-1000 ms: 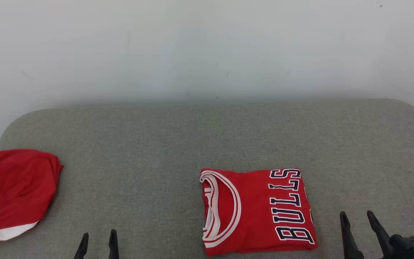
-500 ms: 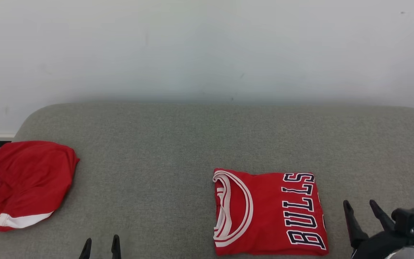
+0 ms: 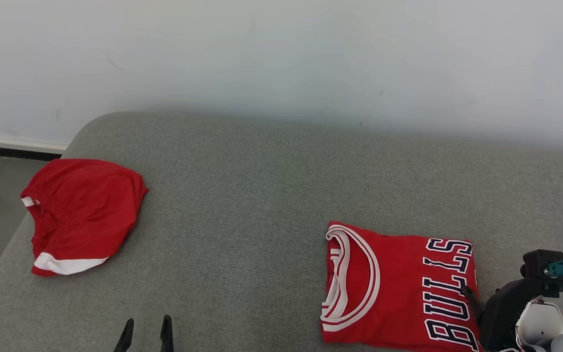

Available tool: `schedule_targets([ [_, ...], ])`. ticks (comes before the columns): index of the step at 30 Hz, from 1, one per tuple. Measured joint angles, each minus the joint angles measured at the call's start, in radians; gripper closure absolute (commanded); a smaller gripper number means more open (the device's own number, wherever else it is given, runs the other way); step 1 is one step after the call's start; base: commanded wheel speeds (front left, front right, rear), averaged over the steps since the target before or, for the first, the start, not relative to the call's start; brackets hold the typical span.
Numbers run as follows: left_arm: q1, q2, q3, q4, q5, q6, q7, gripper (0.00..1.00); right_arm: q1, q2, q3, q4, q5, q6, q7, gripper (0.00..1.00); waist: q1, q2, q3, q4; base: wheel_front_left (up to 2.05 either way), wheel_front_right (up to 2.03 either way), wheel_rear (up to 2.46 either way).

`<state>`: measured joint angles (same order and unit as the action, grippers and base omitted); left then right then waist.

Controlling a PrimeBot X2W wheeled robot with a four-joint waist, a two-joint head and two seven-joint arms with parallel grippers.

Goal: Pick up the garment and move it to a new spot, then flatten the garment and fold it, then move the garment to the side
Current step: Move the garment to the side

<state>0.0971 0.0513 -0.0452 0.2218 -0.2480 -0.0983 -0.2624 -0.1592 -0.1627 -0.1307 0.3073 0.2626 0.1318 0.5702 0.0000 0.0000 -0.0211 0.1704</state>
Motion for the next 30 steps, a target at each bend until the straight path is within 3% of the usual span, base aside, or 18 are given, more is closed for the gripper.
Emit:
schedule_targets([
  [18,-0.062,0.0,-0.033,-0.007,-0.019,0.001,0.0,0.0,-0.056,0.053,-0.105,0.063,-0.1,0.0,0.188,0.0,0.0,0.0,0.12,0.085,0.0,0.0,0.0],
  [19,-0.063,0.0,-0.035,-0.009,-0.019,0.001,0.0,0.0,-0.06,0.049,-0.104,0.059,-0.105,0.0,0.2,0.5,0.0,0.0,0.125,0.084,0.0,0.0,0.0],
  [20,-0.065,0.0,-0.037,-0.012,-0.02,0.002,0.0,0.0,-0.063,0.044,-0.101,0.053,-0.107,0.0,0.208,0.57,0.0,0.0,0.13,0.083,0.0,0.0,0.0],
  [22,-0.07,0.0,-0.04,-0.018,-0.027,0.002,0.0,0.0,-0.067,0.031,-0.082,0.036,-0.115,0.0,0.225,1.0,0.0,0.0001,0.14,0.078,0.0,0.0,0.0],
  [27,-0.09,0.0,-0.05,-0.039,-0.034,0.003,0.0,0.0,-0.087,-0.043,0.015,-0.007,-0.115,0.002,0.26,1.0,0.0001,0.0001,0.168,0.05,0.0,0.0,0.0],
  [30,-0.112,0.0,-0.053,-0.06,-0.035,0.006,0.0,0.0,-0.118,-0.121,0.096,-0.043,-0.1,0.001,0.29,1.0,0.0001,0.0002,0.19,0.023,0.0,0.0,0.0],
])
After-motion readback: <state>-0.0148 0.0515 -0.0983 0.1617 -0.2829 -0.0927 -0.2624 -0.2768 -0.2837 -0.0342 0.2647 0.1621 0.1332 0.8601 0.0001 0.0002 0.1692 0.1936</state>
